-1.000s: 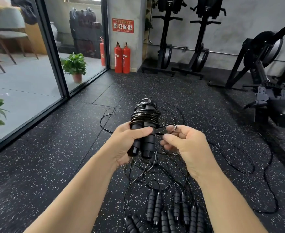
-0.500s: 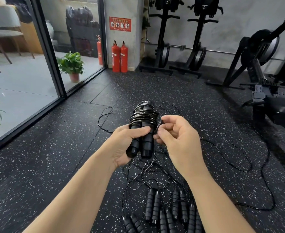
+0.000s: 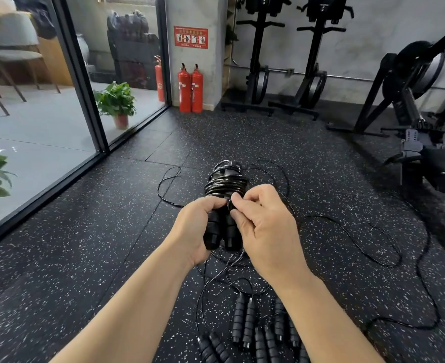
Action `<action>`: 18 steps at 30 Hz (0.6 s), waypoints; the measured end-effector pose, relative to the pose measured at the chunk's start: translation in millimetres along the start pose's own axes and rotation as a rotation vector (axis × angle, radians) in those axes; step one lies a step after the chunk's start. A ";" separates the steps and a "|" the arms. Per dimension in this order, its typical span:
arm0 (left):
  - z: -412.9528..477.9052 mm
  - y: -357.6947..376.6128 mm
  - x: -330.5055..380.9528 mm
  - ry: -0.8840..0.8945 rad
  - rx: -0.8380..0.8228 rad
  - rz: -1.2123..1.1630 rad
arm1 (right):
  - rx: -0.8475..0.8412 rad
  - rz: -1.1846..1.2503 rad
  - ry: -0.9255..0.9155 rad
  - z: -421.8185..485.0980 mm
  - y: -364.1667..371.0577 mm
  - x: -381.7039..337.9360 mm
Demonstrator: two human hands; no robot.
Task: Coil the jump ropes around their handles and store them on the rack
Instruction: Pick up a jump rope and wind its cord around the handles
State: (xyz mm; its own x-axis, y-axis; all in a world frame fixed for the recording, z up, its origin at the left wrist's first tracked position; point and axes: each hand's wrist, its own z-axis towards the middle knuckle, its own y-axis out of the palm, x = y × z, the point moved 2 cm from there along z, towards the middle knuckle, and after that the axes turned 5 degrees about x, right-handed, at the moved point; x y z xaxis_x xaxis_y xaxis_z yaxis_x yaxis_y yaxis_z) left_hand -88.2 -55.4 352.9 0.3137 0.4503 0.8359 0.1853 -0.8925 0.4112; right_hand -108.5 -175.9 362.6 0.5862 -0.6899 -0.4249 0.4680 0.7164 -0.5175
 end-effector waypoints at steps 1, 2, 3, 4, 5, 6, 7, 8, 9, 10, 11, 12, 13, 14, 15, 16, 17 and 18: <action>1.2 0.4 -0.2 0.005 0.018 -0.016 | 0.015 -0.033 -0.023 -0.4 0.4 -1.3; 1.5 0.9 0.0 0.002 0.031 -0.025 | 0.025 -0.051 -0.036 -0.8 0.6 -2.5; 1.8 1.3 0.1 -0.006 0.041 -0.026 | 0.033 -0.054 -0.045 -1.1 0.9 -3.0; 1.8 1.5 0.6 -0.014 0.048 -0.025 | 0.039 -0.049 -0.053 -1.4 0.8 -3.2; 2.6 0.9 0.9 -0.017 0.052 -0.023 | 0.045 -0.042 -0.062 -1.8 0.9 -3.3; 2.2 0.8 1.5 -0.019 0.052 -0.019 | 0.049 -0.035 -0.070 -2.1 1.3 -3.0; 1.5 0.6 2.0 -0.021 0.049 -0.013 | 0.049 -0.032 -0.078 -2.1 1.5 -3.1; 0.8 0.5 2.2 -0.027 0.045 -0.008 | 0.046 -0.033 -0.087 -2.0 1.9 -2.9; 1.2 -0.2 1.5 -0.033 0.044 0.001 | 0.036 -0.042 -0.098 -1.9 2.5 -2.7; 0.4 -0.6 1.5 -0.035 0.045 0.008 | 0.020 -0.058 -0.113 -1.7 3.1 -2.5; 0.1 -1.2 1.2 -0.033 0.050 0.017 | 0.004 -0.076 -0.128 -1.5 3.8 -2.1; -0.1 -1.4 1.1 -0.028 0.056 0.021 | -0.009 -0.087 -0.134 -1.3 4.7 -1.1; 0.4 -1.6 0.6 -0.022 0.062 0.020 | -0.020 -0.088 -0.131 -0.9 5.5 -0.1; -0.1 -1.1 0.7 -0.011 0.063 0.013 | -0.031 -0.083 -0.121 -0.5 6.1 1.1; -0.9 -0.9 0.9 0.004 0.067 0.010 | -0.042 -0.079 -0.112 -0.5 6.8 1.8; -2.3 -0.5 1.8 0.016 0.072 0.009 | -0.050 -0.075 -0.102 -0.7 7.3 1.9; -2.3 -0.4 1.8 0.024 0.078 0.013 | -0.053 -0.068 -0.091 -0.7 7.7 1.8; -2.8 -0.4 1.4 0.029 0.079 0.023 | -0.051 -0.059 -0.076 -1.0 7.7 1.8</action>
State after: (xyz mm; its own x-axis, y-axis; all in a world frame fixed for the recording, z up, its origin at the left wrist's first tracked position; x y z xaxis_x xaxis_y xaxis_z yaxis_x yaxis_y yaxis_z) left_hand -90.4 -54.4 355.0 0.2917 0.4282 0.8553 0.2516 -0.8971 0.3633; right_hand -104.6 -171.7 357.0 0.6082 -0.7193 -0.3357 0.4698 0.6671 -0.5782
